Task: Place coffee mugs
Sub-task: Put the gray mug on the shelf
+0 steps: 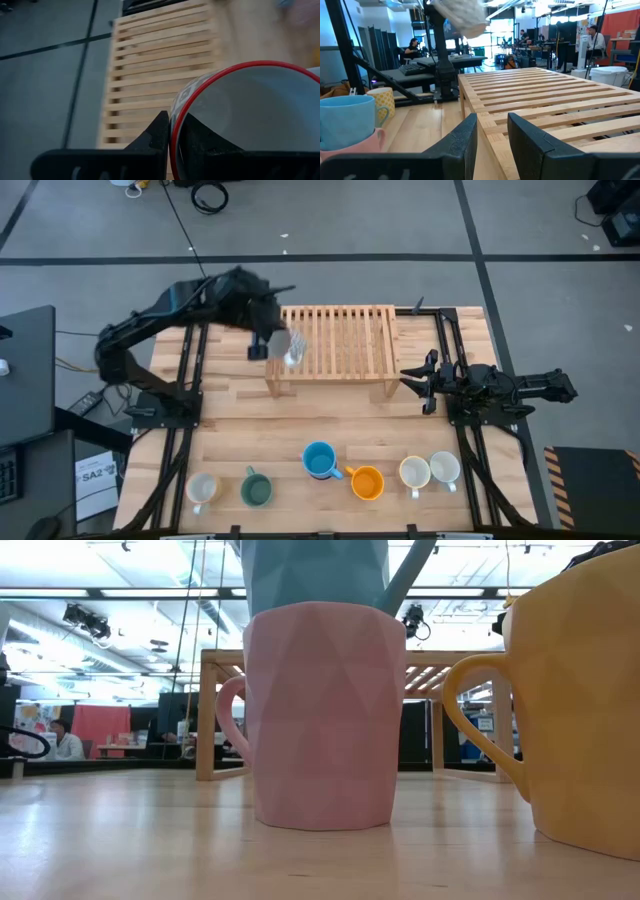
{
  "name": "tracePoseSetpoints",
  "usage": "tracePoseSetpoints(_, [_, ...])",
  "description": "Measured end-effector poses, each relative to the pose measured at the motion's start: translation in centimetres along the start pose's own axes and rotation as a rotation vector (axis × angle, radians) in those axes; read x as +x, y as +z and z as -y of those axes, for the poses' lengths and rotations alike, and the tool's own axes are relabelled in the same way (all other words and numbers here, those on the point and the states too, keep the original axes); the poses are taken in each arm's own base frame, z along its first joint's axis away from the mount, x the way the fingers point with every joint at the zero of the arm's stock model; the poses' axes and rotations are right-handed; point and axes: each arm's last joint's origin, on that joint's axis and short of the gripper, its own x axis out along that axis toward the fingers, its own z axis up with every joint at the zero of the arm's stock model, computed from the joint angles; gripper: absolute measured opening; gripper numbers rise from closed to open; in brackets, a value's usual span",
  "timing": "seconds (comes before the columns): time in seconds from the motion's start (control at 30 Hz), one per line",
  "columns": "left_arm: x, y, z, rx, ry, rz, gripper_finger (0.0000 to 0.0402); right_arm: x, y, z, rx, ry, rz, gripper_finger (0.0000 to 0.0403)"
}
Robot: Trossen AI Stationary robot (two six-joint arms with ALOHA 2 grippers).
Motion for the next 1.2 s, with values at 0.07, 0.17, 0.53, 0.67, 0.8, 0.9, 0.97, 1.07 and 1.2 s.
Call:
tracePoseSetpoints(0.07, [0.9,0.4,-1.5,0.018,0.028,-0.032,0.0034,0.0,0.0,0.0,0.000,0.000,0.002,0.0114])
tracePoseSetpoints(0.17, [2.6,0.5,-3.7,0.013,0.053,-0.106,0.0034,0.0,0.0,0.0,0.000,0.000,0.002,0.0114])
tracePoseSetpoints(0.53, [8.6,-3.0,-9.9,-0.133,0.074,-0.348,0.0034,0.0,0.0,0.0,0.001,-0.001,0.003,0.0114])
tracePoseSetpoints(0.67, [10.0,-4.3,-11.1,-0.167,0.066,-0.403,0.0034,0.0,0.0,0.0,0.001,-0.001,0.003,0.0114])
tracePoseSetpoints(0.8, [10.7,-5.1,-11.7,-0.188,0.058,-0.433,0.0034,0.0,0.0,0.0,0.000,-0.003,0.003,0.0114])
tracePoseSetpoints(0.9, [10.6,-5.3,-12.0,-0.197,0.065,-0.435,0.0034,0.0,0.0,0.0,0.000,-0.003,0.003,0.0114])
tracePoseSetpoints(0.97, [10.6,-5.4,-12.1,-0.214,0.070,-0.433,0.0034,0.0,0.0,0.0,0.000,-0.003,0.003,0.0114])
tracePoseSetpoints(1.07, [10.6,-5.6,-12.3,-0.260,0.069,-0.427,0.0034,0.0,0.0,0.0,0.000,-0.004,0.002,0.0114])
tracePoseSetpoints(1.2, [10.4,-5.9,-12.7,-0.289,0.035,-0.401,0.0034,0.0,0.0,0.0,0.000,-0.004,0.003,0.0114])
